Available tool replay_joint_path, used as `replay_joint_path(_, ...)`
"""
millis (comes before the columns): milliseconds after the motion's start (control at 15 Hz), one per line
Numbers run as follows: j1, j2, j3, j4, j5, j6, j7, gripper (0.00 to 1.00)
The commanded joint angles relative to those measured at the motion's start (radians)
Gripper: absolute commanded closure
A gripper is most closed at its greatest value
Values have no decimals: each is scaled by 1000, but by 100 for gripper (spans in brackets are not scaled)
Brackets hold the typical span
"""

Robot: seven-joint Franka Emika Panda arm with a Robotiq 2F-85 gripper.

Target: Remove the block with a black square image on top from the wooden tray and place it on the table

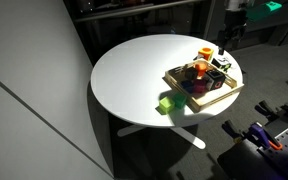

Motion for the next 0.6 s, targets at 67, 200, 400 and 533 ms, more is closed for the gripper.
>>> replay_joint_path(67, 1, 91, 11, 59, -59, -19, 84, 0)
replay_joint_path(200, 5, 125, 9, 76, -90, -18, 112, 0)
replay_joint_path(400, 10, 171, 8, 100, -117, -22, 133, 0)
replay_joint_path(533, 16, 199, 8, 116, -127, -24, 138, 0)
